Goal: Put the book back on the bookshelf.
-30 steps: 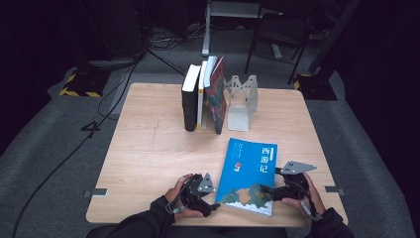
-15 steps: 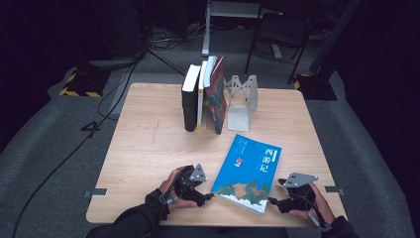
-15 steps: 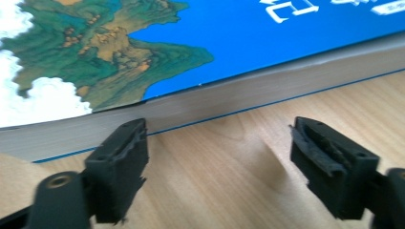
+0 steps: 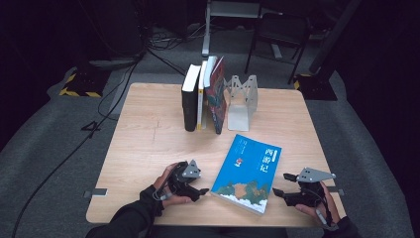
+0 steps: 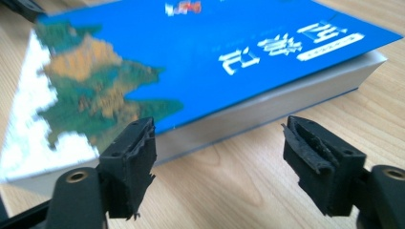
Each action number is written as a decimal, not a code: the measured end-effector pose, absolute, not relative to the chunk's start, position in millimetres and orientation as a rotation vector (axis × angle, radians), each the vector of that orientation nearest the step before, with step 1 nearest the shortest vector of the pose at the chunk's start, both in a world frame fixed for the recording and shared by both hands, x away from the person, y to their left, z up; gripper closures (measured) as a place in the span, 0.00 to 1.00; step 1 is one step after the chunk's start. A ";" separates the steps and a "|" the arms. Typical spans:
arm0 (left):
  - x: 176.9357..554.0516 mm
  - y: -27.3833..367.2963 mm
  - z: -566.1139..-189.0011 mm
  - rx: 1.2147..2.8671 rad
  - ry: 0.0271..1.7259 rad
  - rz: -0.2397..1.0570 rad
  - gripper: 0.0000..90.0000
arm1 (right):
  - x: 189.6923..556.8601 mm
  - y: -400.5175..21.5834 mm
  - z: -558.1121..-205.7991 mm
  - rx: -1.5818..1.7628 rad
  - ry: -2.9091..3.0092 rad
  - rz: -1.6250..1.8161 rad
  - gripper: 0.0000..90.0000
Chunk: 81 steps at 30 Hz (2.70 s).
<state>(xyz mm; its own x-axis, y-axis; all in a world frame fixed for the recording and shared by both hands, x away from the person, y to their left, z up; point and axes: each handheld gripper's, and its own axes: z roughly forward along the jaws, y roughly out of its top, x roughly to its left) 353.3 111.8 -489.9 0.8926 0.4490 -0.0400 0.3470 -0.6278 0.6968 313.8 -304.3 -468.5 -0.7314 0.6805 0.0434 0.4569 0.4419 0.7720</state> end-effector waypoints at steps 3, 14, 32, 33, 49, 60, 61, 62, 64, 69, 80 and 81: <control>363.4 117.6 -492.7 2.308 0.617 0.195 0.26 | 316.8 -293.2 -468.1 0.974 2.474 1.167 0.28; 370.6 94.6 -501.9 2.325 0.527 0.129 0.19 | 339.2 -280.4 -477.4 1.117 2.542 1.136 0.15; 326.7 87.6 -495.4 2.361 0.450 0.093 0.22 | 338.9 -275.8 -476.3 1.027 2.566 1.119 0.15; 326.2 81.0 -497.2 2.372 0.439 0.111 0.21 | 338.9 -276.0 -476.2 1.025 2.568 1.120 0.15; 362.7 96.6 -497.5 2.358 0.611 0.256 0.23 | 323.3 -268.0 -474.5 0.910 2.640 1.182 0.26; 406.5 115.4 -498.4 2.298 0.806 0.335 0.25 | 321.4 -274.8 -480.7 0.977 2.429 1.011 0.22; 415.7 123.2 -499.3 2.244 0.895 0.391 0.28 | 322.9 -274.5 -481.6 0.984 2.413 0.976 0.22; 419.2 127.3 -498.8 2.229 0.930 0.415 0.39 | 323.9 -274.6 -482.0 0.996 2.400 0.966 0.22; 428.7 137.1 -501.0 2.196 0.979 0.351 0.36 | 327.0 -276.2 -482.6 1.026 2.373 0.960 0.22; 418.6 141.0 -492.4 2.168 0.868 0.286 0.31 | 336.7 -277.4 -484.3 1.074 2.324 0.951 0.21; 349.9 87.9 -468.4 2.269 0.581 0.257 0.24 | 335.9 -254.9 -488.3 1.045 2.306 0.874 0.16; 345.4 81.7 -465.6 2.260 0.551 0.237 0.24 | 335.5 -253.5 -488.4 1.055 2.297 0.867 0.16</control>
<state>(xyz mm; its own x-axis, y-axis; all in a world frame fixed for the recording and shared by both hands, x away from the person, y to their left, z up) 345.4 81.7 -465.6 0.8885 0.4588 -0.0036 0.3130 -0.6003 0.7360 335.5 -253.5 -488.4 -0.5971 0.7887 -0.1467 0.4950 0.5061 0.7062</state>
